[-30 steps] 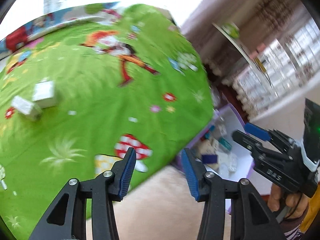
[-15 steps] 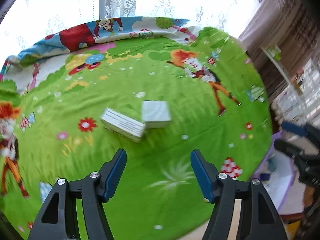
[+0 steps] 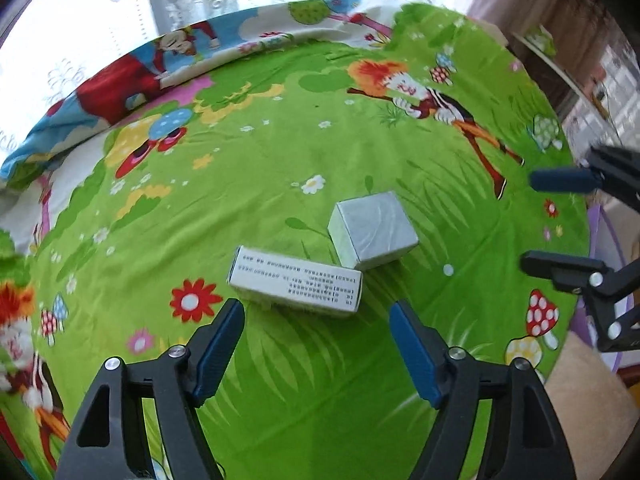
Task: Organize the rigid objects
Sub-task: 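Grasp the white printed box with the left tool while the right tool grasps the grey-wrapped cube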
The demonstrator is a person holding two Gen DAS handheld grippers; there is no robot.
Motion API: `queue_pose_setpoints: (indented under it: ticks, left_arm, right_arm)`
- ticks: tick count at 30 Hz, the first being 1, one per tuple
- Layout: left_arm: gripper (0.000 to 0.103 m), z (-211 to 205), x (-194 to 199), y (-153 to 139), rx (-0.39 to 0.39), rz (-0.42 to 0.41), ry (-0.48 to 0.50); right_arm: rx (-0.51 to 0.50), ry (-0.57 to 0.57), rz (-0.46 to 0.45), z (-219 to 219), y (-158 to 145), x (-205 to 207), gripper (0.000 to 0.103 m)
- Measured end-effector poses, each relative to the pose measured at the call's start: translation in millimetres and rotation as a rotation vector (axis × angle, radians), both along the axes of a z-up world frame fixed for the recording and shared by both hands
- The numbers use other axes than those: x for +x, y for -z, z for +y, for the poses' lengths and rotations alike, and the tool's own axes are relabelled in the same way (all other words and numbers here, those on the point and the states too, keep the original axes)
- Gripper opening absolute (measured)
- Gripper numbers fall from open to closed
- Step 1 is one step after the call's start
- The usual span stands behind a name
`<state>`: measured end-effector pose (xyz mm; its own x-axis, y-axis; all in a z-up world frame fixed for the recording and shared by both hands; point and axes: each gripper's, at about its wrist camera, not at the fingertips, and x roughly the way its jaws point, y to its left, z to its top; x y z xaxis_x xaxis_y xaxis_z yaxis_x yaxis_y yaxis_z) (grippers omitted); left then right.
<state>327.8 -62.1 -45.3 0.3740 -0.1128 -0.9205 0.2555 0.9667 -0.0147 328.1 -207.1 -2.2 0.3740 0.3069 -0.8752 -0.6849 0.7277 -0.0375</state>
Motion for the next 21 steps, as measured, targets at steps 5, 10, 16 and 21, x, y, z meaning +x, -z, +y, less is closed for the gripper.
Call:
queue_pose_setpoints:
  ticks: [5, 10, 16, 21]
  left_arm:
    - [0.077, -1, 11, 8, 0.057, 0.001, 0.038]
    - [0.077, 4, 22, 18, 0.017, 0.019, 0.057]
    - [0.076, 2, 18, 18, 0.012, -0.007, 0.107]
    - [0.076, 15, 7, 14, 0.019, -0.013, 0.053]
  right_arm:
    - [-0.021, -0.07, 0.011, 23, 14, 15, 0.067]
    - [-0.038, -0.106, 0.025, 38, 23, 23, 0.067]
    - [-0.08, -0.186, 0.012, 57, 32, 23, 0.067]
    - [-0.068, -0.207, 0.024, 69, 37, 30, 0.067]
